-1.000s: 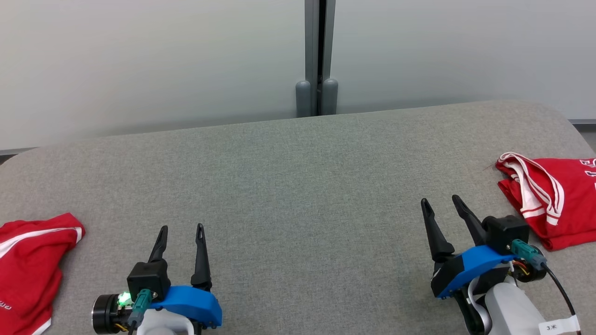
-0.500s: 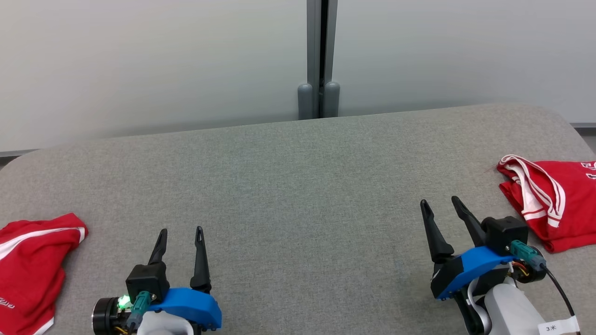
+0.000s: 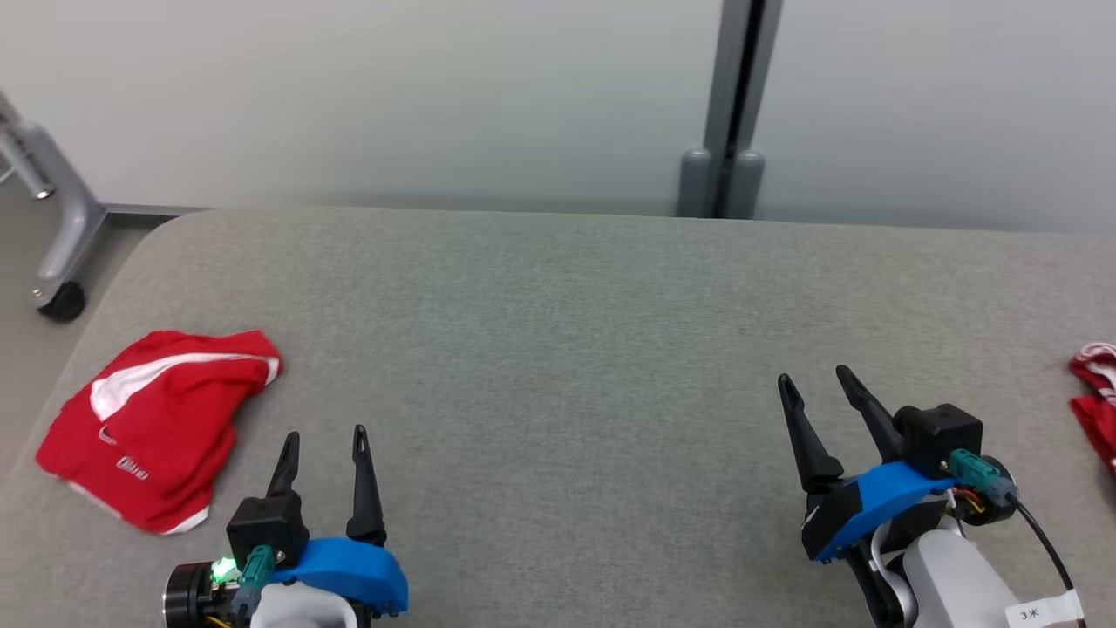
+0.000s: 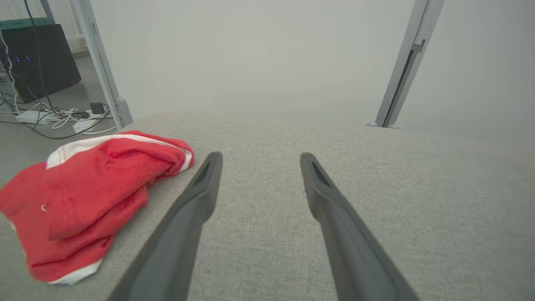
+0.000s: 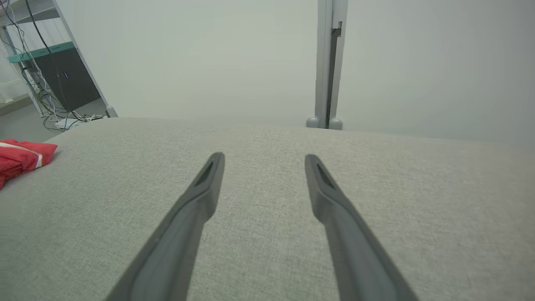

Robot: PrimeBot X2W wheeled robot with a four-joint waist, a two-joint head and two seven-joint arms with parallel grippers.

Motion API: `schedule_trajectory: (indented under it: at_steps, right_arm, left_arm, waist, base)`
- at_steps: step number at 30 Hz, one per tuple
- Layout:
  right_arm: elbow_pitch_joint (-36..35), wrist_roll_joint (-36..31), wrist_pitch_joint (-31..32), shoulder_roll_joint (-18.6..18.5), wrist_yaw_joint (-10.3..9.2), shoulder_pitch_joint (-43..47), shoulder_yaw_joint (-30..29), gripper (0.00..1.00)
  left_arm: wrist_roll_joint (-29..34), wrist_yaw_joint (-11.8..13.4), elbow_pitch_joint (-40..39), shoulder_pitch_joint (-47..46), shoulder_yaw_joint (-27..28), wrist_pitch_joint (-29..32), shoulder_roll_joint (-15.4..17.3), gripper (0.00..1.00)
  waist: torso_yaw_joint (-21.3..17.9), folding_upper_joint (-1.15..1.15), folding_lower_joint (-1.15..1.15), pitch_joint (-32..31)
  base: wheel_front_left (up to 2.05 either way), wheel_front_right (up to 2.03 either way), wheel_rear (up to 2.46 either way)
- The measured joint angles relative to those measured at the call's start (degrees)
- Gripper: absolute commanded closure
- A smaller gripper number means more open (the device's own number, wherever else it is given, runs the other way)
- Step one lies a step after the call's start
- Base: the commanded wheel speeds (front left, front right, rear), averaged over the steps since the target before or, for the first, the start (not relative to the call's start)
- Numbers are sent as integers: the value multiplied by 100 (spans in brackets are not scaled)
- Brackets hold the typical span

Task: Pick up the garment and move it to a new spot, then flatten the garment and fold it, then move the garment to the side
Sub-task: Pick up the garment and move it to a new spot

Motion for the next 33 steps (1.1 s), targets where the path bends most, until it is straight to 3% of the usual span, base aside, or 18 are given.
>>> schedule_trajectory:
  at_steps: [11, 18, 24, 33]
  right_arm:
    - [-86, 42, 0, -66, -1, -5, 267, 0]
    - [-91, 57, 0, -82, -1, -49, 503, 0]
    - [-108, 82, 0, -160, -1, -85, 599, 0]
    - [-321, 160, 1, -595, -1, -269, 786, 0]
  left_arm:
    - [-170, 187, -151, 249, 229, 0, 3, 0]
    - [-287, 338, -212, 463, 450, 0, 3, 0]
    - [-297, 330, -194, 497, 584, 0, 2, 0]
    - [-316, 297, -37, -216, 864, 0, 1, 0]
  waist:
    - [1228, 0, 0, 153]
    - [1782, 0, 0, 330]
    - [1894, 0, 0, 513]
    - [1648, 0, 0, 1008]
  base:
    - [0, 0, 0]
    - [0, 0, 0]
    - [0, 0, 0]
    - [0, 0, 0]
